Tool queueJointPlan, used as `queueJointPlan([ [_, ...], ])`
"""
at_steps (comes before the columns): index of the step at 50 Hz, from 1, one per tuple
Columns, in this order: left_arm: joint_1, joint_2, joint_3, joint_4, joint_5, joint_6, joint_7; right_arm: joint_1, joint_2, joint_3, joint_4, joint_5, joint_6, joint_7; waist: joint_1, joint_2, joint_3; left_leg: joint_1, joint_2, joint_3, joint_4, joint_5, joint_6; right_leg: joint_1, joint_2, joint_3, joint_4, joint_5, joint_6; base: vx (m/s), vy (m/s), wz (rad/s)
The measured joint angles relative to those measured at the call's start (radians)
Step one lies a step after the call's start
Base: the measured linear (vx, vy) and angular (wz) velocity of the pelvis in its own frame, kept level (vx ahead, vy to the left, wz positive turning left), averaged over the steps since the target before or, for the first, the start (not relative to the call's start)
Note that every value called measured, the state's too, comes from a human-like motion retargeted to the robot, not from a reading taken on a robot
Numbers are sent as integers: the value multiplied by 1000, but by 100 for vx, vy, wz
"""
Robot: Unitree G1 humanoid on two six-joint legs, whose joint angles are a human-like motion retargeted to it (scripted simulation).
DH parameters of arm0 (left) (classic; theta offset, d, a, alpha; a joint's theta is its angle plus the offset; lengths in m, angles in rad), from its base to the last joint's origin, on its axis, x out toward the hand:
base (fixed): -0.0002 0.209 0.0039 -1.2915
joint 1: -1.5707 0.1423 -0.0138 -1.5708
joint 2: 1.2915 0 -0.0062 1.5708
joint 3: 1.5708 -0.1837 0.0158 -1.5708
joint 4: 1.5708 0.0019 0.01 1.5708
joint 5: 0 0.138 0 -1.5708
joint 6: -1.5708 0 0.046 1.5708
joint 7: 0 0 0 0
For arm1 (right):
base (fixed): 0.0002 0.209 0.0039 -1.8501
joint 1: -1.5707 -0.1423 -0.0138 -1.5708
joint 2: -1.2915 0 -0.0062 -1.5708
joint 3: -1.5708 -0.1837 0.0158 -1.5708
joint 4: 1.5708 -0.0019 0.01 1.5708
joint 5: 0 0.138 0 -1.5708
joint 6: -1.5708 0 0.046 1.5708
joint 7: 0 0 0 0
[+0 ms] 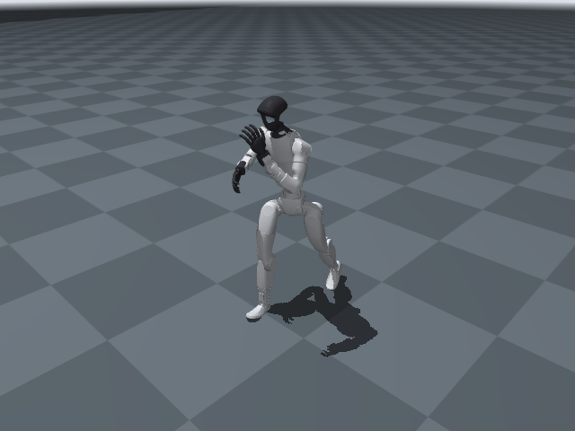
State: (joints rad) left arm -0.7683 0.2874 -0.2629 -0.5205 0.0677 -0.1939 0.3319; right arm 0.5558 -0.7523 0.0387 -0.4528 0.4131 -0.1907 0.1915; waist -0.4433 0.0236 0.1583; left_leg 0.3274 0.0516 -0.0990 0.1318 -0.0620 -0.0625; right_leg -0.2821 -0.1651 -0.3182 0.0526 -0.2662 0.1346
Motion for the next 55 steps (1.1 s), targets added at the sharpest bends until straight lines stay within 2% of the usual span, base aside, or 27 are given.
queueJointPlan([
  [2, 97, -5, -2, -17, -38, -25, -102, -95, 32, 64, 63, -39, -3, -5, 65, -37, 19, 26, -21, 40, 151, -27, 63, 43, -27, -4, 61, 51, -29, 127, -51, -84],
  [3, 155, -6, 0, -5, -47, -30, -148, -161, 62, 115, 114, -48, -4, -21, 104, -53, 28, -3, -22, 83, 291, -77, 94, 58, -42, -4, 123, 54, -54, 123, -45, -81],
  [5, 291, -16, 1, 59, -74, -40, -218, -288, 136, 198, 238, -71, -20, -56, 197, -47, 34, -134, 30, 162, 630, -206, 140, 44, -47, 4, 306, -55, -88, 120, -40, -56],
  [7, 449, -6, -9, 127, -137, -33, -245, -401, 215, 245, 307, -108, -29, -116, 311, -36, 20, -332, 96, 186, 929, -319, 150, -35, -49, 7, 552, -203, -91, 116, -37, -24],
  [10, 696, 63, -16, 130, -333, -60, -323, -527, 311, 274, 246, -59, -57, -177, 516, -70, 8, -578, 39, 128, 1081, -421, 241, 39, -23, -6, 513, -262, -79, 112, -39, -8],
  [12, 868, 190, 20, 71, -480, -73, -372, -545, 356, 273, 134, 55, -67, -177, 663, -129, -12, -695, -31, 134, 994, -444, 257, 120, -15, -10, 406, -225, -52, 122, -34, -1],
  [15, 1107, 356, 145, 41, -573, -69, -435, -562, 375, 295, 15, 98, -68, -159, 865, -210, -16, -730, -101, 243, 621, -402, 257, 271, -8, 10, 227, -75, -17, 131, -24, -27],
  [17, 1262, 394, 271, 39, -623, -64, -474, -573, 391, 334, -14, 118, -57, -119, 972, -213, -1, -642, -116, 350, 261, -320, 199, 396, 33, 59, 137, 58, -11, 138, -14, -70],
  [19, 1374, 370, 376, 41, -642, -66, -498, -579, 396, 373, -24, 135, -51, -70, 1027, -173, 2, -574, -118, 409, 18, -257, 121, 518, 101, 142, 83, 170, -10, 138, -11, -44],
  [20, 1411, 345, 415, 41, -639, -68, -506, -580, 395, 391, -26, 133, -50, -47, 1036, -150, 0, -557, -121, 416, -50, -234, 93, 572, 133, 191, 70, 215, -10, 132, -10, 19],
  [21, 1414, 307, 426, 38, -626, -69, -510, -582, 393, 406, -24, 118, -50, -27, 1021, -129, 4, -543, -123, 392, -52, -222, 106, 607, 152, 224, 95, 238, -13, 128, -10, 57],
  [22, 1403, 267, 427, 37, -606, -70, -513, -582, 394, 421, -19, 100, -52, -10, 1003, -111, 10, -532, -123, 363, -32, -224, 133, 626, 162, 235, 149, 248, -15, 122, -11, 92],
  [23, 1365, 224, 408, 40, -570, -73, -515, -580, 403, 436, -6, 77, -55, 4, 979, -98, 17, -526, -118, 326, 32, -255, 185, 613, 153, 203, 259, 232, -17, 118, -13, 105],
  [25, 1223, 143, 329, 66, -474, -72, -504, -562, 441, 457, 49, 46, -65, -5, 924, -78, 57, -526, -93, 265, 245, -386, 258, 569, 83, 68, 536, 146, -70, 112, -17, 106],
  [28, 872, 43, 163, 158, -282, -44, -395, -500, 505, 430, 155, -25, -76, -118, 846, -115, 103, -539, -57, 258, 479, -550, 222, 393, -88, -37, 948, -54, -150, 105, -24, 63],
  [30, 637, -16, 85, 172, -223, -19, -320, -426, 498, 360, 140, -14, -57, -123, 749, -150, 99, -507, -50, 250, 477, -583, 171, 246, -125, -7, 1066, -141, -156, 103, -26, 71],
  [32, 473, -56, 55, 114, -229, -14, -279, -332, 440, 304, 61, 98, -37, -65, 595, -146, 63, -448, -27, 221, 415, -552, 118, 137, -96, 17, 1017, -168, -124, 105, -29, 99],
  [35, 301, -55, 45, 28, -218, -17, -210, -236, 286, 232, -47, 214, -21, -24, 357, -99, -4, -353, 24, 180, 299, -420, 52, 42, -42, -1, 734, -119, -63, 110, -39, 67],
  [38, 245, 4, 42, -30, -208, -1, -175, -202, 178, 109, -69, 195, 17, -12, 212, -84, -35, -205, 33, 172, 167, -225, 36, 49, -21, -56, 294, -14, -14, 119, -51, -26],
  [40, 261, 36, 42, -60, -239, 6, -189, -206, 156, 8, -61, 123, 38, -22, 162, -96, -28, -89, 17, 170, 109, -119, 50, 57, -20, -86, 88, -9, 12, 124, -51, -86],
  [42, 337, 47, 46, -83, -333, -15, -250, -254, 166, -49, -39, 21, 22, -81, 156, -114, 6, 0, -8, 165, 149, -74, 94, 68, -15, -50, 19, 12, 7, 121, -42, -131],
  [45, 528, 53, 83, -55, -438, -49, -344, -407, 196, -5, 34, -31, -36, -193, 190, -129, 59, -24, -41, 202, 479, -151, 166, 79, -7, 69, 106, 112, -72, 112, -27, -181],
  [47, 666, 67, 131, 53, -358, -46, -280, -572, 252, 83, 147, 16, -74, -271, 230, -93, 102, -136, 8, 258, 774, -249, 191, 38, 32, 130, 301, -4, -121, 105, -10, -190],
  [48, 740, 76, 151, 121, -310, -33, -216, -651, 293, 112, 212, 36, -87, -320, 252, -70, 106, -225, 44, 283, 919, -304, 187, -32, 45, 149, 460, -87, -113, 102, -3, -167],
  [50, 857, 63, 152, 254, -337, -3, -168, -807, 377, 145, 307, 36, -103, -415, 306, -51, 137, -369, 48, 274, 1080, -402, 244, -19, 70, 183, 514, -163, -118, 95, -2, -133],
  [53, 1045, 116, 136, 254, -502, -43, -219, -904, 518, 130, 227, 70, -133, -445, 440, -81, 117, -576, 21, 264, 1087, -490, 288, 43, 73, 207, 476, -183, -69, 97, -1, -97],
  [55, 1163, 202, 147, 199, -515, -68, -249, -922, 562, 158, 128, 98, -151, -427, 548, -116, 86, -661, -12, 267, 938, -498, 287, 115, 62, 222, 400, -150, -42, 103, 6, -78],
])
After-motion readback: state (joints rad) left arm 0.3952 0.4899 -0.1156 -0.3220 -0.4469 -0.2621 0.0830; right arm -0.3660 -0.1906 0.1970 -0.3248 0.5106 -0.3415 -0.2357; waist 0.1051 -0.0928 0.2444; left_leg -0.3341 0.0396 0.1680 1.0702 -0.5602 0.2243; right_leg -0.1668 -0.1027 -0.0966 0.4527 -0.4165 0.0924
